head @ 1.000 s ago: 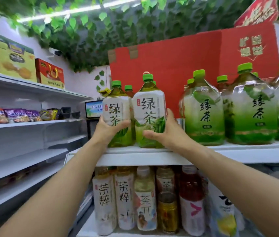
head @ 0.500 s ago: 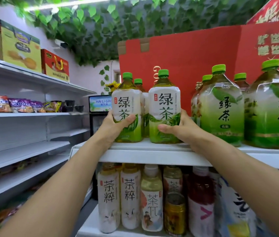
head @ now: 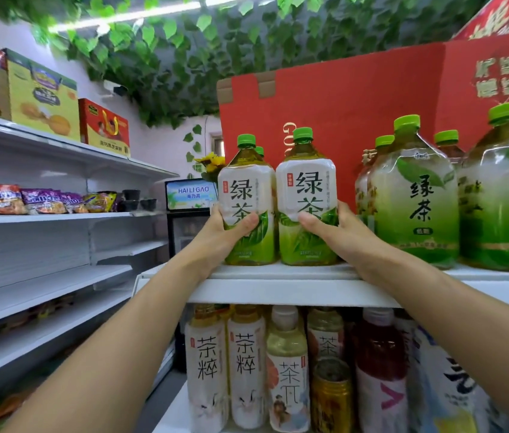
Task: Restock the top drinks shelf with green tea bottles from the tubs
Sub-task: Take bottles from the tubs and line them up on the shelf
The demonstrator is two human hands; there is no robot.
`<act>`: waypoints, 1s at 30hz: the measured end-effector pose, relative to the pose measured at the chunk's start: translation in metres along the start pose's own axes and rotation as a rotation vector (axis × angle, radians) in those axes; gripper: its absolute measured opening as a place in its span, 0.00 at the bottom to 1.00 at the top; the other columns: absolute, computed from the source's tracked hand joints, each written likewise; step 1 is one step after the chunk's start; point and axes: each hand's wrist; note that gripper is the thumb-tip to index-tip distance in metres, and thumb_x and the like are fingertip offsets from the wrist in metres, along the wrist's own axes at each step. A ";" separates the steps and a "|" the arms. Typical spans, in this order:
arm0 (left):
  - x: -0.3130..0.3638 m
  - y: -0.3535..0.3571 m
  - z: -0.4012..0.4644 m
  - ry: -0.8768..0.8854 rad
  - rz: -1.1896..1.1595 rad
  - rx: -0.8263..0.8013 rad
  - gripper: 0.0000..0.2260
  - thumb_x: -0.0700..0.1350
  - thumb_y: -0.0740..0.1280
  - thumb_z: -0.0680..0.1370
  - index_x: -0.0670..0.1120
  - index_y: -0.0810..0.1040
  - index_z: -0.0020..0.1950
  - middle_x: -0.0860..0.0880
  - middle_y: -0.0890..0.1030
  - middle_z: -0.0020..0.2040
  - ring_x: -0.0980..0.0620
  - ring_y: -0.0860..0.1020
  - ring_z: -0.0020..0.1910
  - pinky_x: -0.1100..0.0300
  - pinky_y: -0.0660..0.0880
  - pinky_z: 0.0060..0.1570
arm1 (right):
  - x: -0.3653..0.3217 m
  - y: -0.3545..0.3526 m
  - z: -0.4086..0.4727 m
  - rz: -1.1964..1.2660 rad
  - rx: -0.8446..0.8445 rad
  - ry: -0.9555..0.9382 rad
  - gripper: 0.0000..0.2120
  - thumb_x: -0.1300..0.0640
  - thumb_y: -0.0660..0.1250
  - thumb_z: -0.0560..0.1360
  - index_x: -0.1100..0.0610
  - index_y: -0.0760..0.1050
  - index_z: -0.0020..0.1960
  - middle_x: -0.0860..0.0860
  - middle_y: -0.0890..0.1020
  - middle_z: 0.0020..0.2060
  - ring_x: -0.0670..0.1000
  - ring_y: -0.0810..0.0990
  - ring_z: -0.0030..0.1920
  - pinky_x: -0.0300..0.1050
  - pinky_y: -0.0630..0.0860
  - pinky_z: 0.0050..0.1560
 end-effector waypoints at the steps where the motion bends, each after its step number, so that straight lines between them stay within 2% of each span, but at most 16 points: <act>1: -0.001 -0.001 0.002 0.002 -0.015 -0.002 0.43 0.64 0.76 0.63 0.52 0.65 0.73 0.51 0.81 0.64 0.52 0.80 0.60 0.53 0.77 0.61 | -0.001 0.000 -0.001 -0.002 0.000 0.008 0.36 0.41 0.71 0.74 0.49 0.61 0.75 0.46 0.76 0.64 0.49 0.75 0.62 0.47 0.69 0.64; 3: -0.002 -0.005 0.007 0.001 -0.078 -0.019 0.50 0.67 0.81 0.57 0.51 0.67 0.74 0.49 0.81 0.64 0.49 0.80 0.62 0.46 0.75 0.66 | -0.002 0.001 0.000 -0.001 0.004 0.025 0.40 0.38 0.73 0.70 0.49 0.61 0.75 0.47 0.76 0.65 0.49 0.74 0.64 0.47 0.67 0.65; 5: 0.003 -0.013 0.016 0.012 -0.144 -0.063 0.55 0.65 0.84 0.52 0.49 0.68 0.74 0.46 0.82 0.64 0.46 0.81 0.62 0.44 0.75 0.66 | -0.001 0.002 0.005 -0.006 0.033 0.037 0.48 0.34 0.75 0.65 0.50 0.58 0.76 0.47 0.74 0.66 0.51 0.72 0.66 0.49 0.65 0.67; 8: 0.013 -0.020 0.032 -0.026 -0.235 -0.181 0.58 0.61 0.86 0.45 0.46 0.71 0.72 0.43 0.83 0.61 0.44 0.83 0.59 0.50 0.82 0.53 | 0.001 0.003 0.014 0.005 0.080 0.102 0.65 0.26 0.77 0.51 0.49 0.53 0.79 0.49 0.72 0.70 0.54 0.71 0.69 0.58 0.64 0.73; 10: 0.014 -0.022 0.036 -0.092 -0.311 -0.273 0.56 0.61 0.86 0.42 0.47 0.75 0.68 0.43 0.85 0.57 0.46 0.85 0.54 0.52 0.83 0.45 | 0.005 0.002 0.021 0.039 0.088 0.167 0.70 0.24 0.77 0.46 0.47 0.51 0.79 0.51 0.71 0.72 0.56 0.70 0.71 0.62 0.63 0.73; 14: 0.006 -0.023 0.037 -0.128 -0.379 -0.344 0.52 0.61 0.86 0.39 0.48 0.79 0.61 0.44 0.86 0.54 0.47 0.86 0.50 0.49 0.82 0.46 | 0.014 0.000 0.027 0.112 0.046 0.188 0.63 0.25 0.77 0.49 0.43 0.57 0.78 0.49 0.75 0.69 0.56 0.72 0.70 0.63 0.64 0.72; 16: 0.006 -0.023 0.035 -0.122 -0.383 -0.349 0.51 0.60 0.86 0.39 0.49 0.79 0.61 0.45 0.87 0.53 0.47 0.86 0.50 0.49 0.81 0.48 | 0.011 0.002 0.025 0.179 0.005 0.170 0.54 0.27 0.78 0.52 0.42 0.67 0.73 0.47 0.80 0.63 0.55 0.76 0.66 0.61 0.67 0.71; 18: 0.008 -0.022 0.033 -0.107 -0.387 -0.357 0.50 0.59 0.86 0.40 0.49 0.79 0.59 0.45 0.87 0.51 0.48 0.86 0.48 0.51 0.83 0.45 | 0.006 0.003 0.020 0.207 -0.031 0.132 0.44 0.29 0.77 0.54 0.43 0.75 0.66 0.47 0.84 0.58 0.53 0.80 0.62 0.58 0.70 0.68; 21: 0.010 -0.021 0.028 -0.082 -0.364 -0.364 0.49 0.58 0.86 0.41 0.49 0.79 0.60 0.45 0.87 0.52 0.49 0.86 0.49 0.54 0.84 0.42 | 0.003 0.003 0.017 0.213 -0.045 0.116 0.38 0.31 0.76 0.58 0.45 0.76 0.65 0.47 0.85 0.56 0.53 0.81 0.61 0.58 0.71 0.68; 23: 0.011 -0.022 0.026 -0.075 -0.349 -0.367 0.49 0.58 0.86 0.42 0.50 0.78 0.61 0.46 0.87 0.52 0.49 0.86 0.49 0.55 0.84 0.43 | 0.004 0.001 0.017 0.214 -0.050 0.122 0.39 0.32 0.76 0.58 0.45 0.75 0.65 0.47 0.85 0.56 0.53 0.81 0.60 0.58 0.71 0.68; 27: 0.014 -0.022 0.018 -0.048 -0.300 -0.382 0.50 0.61 0.85 0.43 0.50 0.77 0.63 0.48 0.87 0.53 0.50 0.86 0.51 0.56 0.83 0.44 | 0.007 -0.003 0.016 0.203 -0.007 0.125 0.49 0.29 0.78 0.50 0.45 0.73 0.67 0.47 0.84 0.58 0.53 0.80 0.61 0.59 0.72 0.67; 30: 0.017 -0.020 0.014 -0.019 -0.224 -0.379 0.50 0.63 0.84 0.45 0.51 0.76 0.64 0.48 0.86 0.54 0.50 0.85 0.53 0.57 0.83 0.46 | 0.009 -0.004 0.016 0.199 -0.002 0.099 0.50 0.28 0.79 0.49 0.45 0.73 0.67 0.48 0.84 0.58 0.53 0.81 0.60 0.59 0.73 0.66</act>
Point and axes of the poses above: each hand's wrist, its own z-axis towards the middle knuckle, its own y-axis out of the palm, x = y × z
